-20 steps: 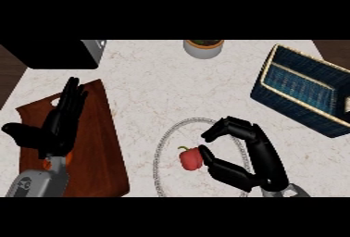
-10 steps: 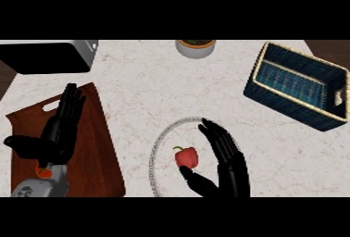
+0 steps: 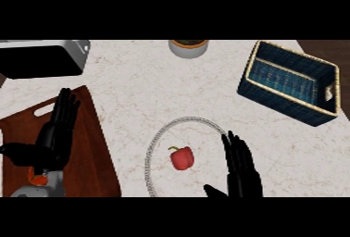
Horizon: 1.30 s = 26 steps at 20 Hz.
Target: Pick the bell pepper from the placemat and place it in the basket
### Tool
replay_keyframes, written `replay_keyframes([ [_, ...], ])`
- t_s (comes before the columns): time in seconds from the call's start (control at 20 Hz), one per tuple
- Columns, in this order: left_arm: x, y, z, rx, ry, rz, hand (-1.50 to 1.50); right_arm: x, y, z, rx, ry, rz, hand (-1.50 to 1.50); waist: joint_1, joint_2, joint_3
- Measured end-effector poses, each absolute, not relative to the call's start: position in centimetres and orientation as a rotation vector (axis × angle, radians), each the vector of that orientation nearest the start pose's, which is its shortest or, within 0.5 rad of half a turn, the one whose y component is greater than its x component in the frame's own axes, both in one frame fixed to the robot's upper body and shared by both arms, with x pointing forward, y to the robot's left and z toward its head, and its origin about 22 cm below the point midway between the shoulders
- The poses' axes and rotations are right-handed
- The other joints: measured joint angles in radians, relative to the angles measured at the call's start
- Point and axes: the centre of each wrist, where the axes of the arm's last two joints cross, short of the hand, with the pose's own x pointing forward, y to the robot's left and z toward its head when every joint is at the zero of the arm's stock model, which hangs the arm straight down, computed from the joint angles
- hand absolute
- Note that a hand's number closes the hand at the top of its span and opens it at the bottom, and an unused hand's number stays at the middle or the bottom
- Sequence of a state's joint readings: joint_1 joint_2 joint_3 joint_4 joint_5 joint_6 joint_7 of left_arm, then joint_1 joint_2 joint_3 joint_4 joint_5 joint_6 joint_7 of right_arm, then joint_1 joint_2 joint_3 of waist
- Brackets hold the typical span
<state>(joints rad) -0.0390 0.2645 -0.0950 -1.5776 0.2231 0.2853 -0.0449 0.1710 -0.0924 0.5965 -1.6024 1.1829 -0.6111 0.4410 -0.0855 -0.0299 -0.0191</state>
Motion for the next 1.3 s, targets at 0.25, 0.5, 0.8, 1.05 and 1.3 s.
replay_keyframes([
  [0.25,24.7,25.9,2.4,0.157,-1.648,0.090,0.00,15.0,-9.6,-0.5,-0.984,-1.375,0.758,-1.50,0.030,0.007,0.004],
  [0.5,24.4,25.1,2.5,0.128,-1.658,0.071,0.00,13.6,-7.3,3.0,-1.076,-1.236,0.839,-1.50,0.057,0.014,0.009],
  [0.8,24.5,24.2,3.0,0.110,-1.664,0.058,0.00,13.8,-7.1,3.5,-1.277,-1.094,0.976,-1.50,0.079,0.022,0.014],
  [1.05,24.9,23.6,3.2,0.097,-1.674,0.052,0.00,13.8,-6.9,3.6,-1.314,-1.072,1.027,-1.50,0.085,0.027,0.016],
  [1.3,24.8,23.6,3.3,0.094,-1.680,0.050,0.00,13.8,-6.7,3.5,-1.301,-1.068,1.051,-1.50,0.091,0.028,0.018],
])
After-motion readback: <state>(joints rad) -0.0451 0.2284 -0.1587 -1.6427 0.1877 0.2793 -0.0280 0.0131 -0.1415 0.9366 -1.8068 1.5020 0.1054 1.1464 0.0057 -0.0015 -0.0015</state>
